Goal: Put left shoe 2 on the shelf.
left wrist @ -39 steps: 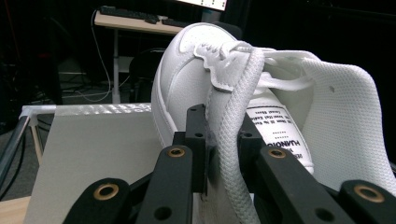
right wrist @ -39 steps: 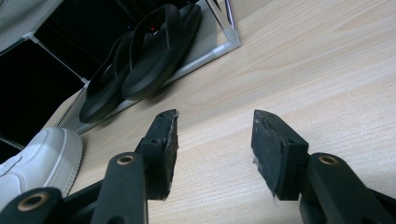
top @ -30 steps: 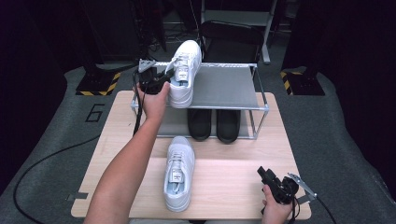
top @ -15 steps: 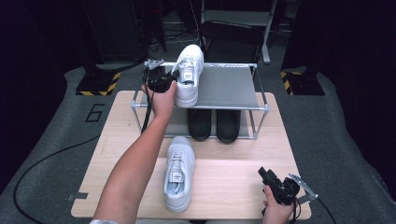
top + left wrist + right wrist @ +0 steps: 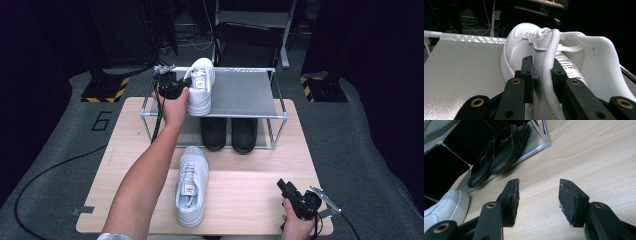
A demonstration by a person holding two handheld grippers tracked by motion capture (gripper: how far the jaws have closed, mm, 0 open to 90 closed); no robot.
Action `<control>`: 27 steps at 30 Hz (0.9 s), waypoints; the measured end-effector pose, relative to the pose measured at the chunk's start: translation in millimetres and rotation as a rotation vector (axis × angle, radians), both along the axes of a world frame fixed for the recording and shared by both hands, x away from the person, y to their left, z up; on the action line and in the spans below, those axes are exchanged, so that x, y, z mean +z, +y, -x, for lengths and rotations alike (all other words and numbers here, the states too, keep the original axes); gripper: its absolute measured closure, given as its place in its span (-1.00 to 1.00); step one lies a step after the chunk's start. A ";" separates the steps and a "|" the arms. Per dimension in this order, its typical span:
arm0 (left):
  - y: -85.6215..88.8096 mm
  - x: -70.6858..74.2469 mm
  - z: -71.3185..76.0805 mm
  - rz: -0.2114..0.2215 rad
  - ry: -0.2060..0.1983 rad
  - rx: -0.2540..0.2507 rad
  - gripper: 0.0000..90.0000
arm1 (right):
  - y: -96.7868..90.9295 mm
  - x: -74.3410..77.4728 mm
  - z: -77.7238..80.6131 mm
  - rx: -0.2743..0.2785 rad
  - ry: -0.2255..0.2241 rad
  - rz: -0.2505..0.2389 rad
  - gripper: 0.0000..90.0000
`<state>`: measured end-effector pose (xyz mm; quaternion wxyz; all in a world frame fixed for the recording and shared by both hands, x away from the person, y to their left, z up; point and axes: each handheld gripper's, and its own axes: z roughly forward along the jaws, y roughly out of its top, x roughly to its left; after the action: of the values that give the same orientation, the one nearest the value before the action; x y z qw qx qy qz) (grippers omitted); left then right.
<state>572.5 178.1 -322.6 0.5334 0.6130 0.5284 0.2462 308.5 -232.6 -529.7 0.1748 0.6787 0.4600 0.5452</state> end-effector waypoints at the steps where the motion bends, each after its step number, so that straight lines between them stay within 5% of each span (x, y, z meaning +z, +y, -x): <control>1: -0.2 0.2 0.0 0.001 0.001 -0.001 0.71 | -0.2 0.2 0.2 -0.002 0.001 -0.002 0.13; 21: 4.0 1.1 -4.9 -0.006 0.003 -0.051 0.33 | 1.6 -0.4 -0.5 0.004 0.009 0.003 0.13; 27: 6.0 3.5 -8.4 -0.041 0.009 -0.061 0.15 | 1.4 -1.2 -0.6 0.006 0.011 0.007 0.13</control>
<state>580.9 184.1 -319.1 0.5258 0.6405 0.5066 0.2378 309.0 -231.1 -530.9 0.1730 0.6797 0.4648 0.5404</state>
